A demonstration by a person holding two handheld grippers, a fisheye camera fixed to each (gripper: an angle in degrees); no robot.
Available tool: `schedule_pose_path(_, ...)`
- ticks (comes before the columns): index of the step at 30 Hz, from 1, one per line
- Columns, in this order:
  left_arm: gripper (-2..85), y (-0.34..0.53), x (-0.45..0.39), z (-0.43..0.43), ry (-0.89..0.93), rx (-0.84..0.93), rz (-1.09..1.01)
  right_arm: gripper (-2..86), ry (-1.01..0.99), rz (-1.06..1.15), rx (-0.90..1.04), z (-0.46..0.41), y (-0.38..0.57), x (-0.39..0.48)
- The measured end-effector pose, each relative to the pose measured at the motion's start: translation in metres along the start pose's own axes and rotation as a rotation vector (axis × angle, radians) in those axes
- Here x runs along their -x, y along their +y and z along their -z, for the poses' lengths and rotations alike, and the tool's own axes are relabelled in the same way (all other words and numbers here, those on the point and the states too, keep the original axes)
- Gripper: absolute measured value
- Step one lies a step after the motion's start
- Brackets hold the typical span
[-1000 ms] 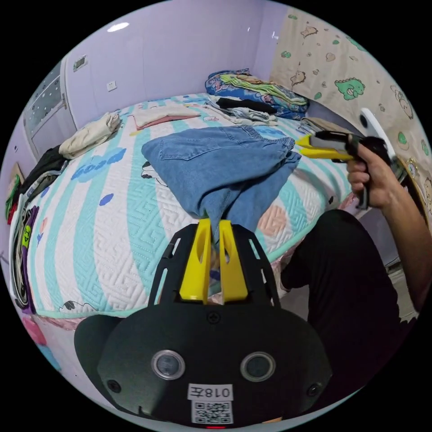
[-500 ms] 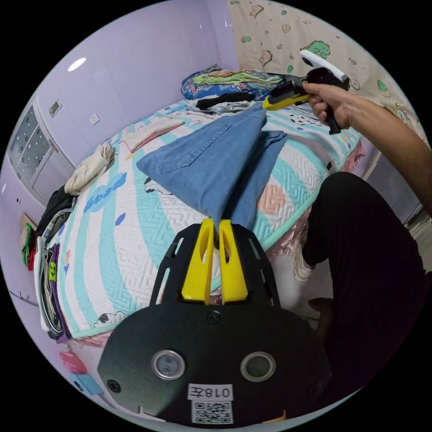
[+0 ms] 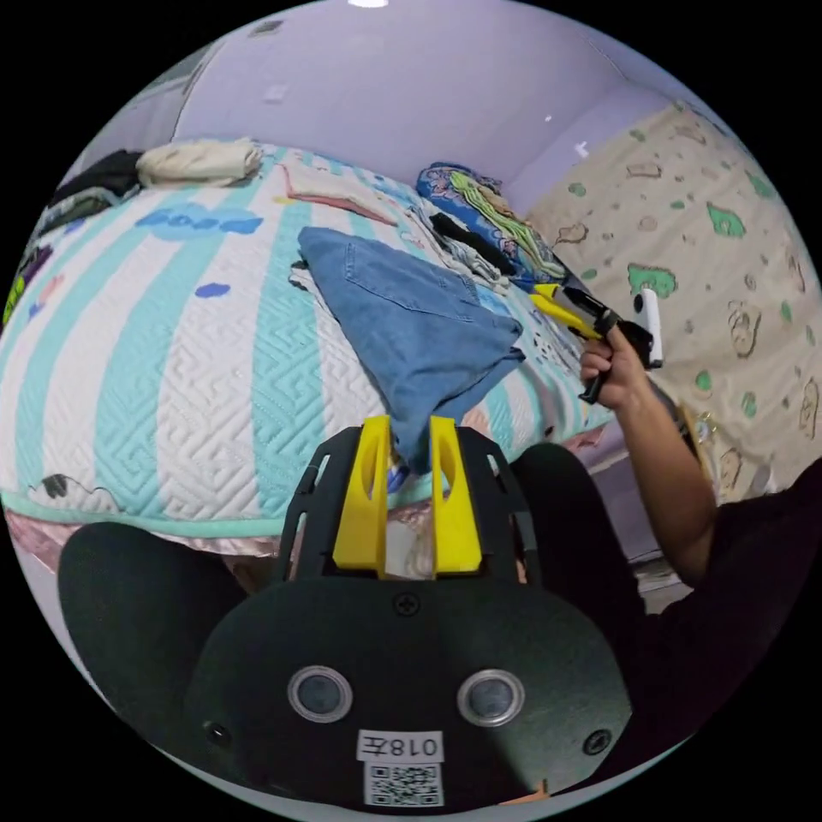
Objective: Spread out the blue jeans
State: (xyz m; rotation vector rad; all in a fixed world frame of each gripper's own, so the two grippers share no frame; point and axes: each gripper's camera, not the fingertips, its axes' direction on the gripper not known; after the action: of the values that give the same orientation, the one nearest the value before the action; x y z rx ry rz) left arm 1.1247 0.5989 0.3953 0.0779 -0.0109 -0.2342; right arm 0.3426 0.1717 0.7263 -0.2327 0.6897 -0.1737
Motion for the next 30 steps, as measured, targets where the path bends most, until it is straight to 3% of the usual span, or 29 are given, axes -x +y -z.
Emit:
schedule_pose_path(2,5.9,-0.008,0.025,-0.024,0.073,0.032,0.017,8.0,0.023,0.087,0.089,-0.031,-0.013,0.009)
schedule_pose_path(5,6.0,-0.009,0.065,-0.073,0.097,0.208,0.056,6.6,0.108,0.013,0.238,-0.063,-0.012,-0.022)
schedule_pose_path(8,6.4,-0.002,0.109,-0.068,0.196,0.14,0.12,8.5,-0.095,-0.087,0.088,-0.028,-0.007,-0.051)
schedule_pose_path(10,7.2,0.006,0.145,-0.047,0.311,-0.063,0.174,9.4,-0.175,-0.137,-0.039,0.004,0.0,-0.064)
schedule_pose_path(13,9.8,0.001,0.186,-0.044,0.364,-0.221,0.234,11.6,-0.205,-0.283,-0.173,0.046,0.026,-0.097)
schedule_pose_path(19,15.3,-0.023,0.249,-0.121,0.488,-0.203,0.352,14.3,-0.365,-0.557,-0.161,0.047,0.072,-0.162)
schedule_pose_path(30,15.5,-0.136,0.336,-0.228,0.54,-0.197,0.371,16.0,-0.496,-0.576,-0.138,0.044,0.06,-0.195)
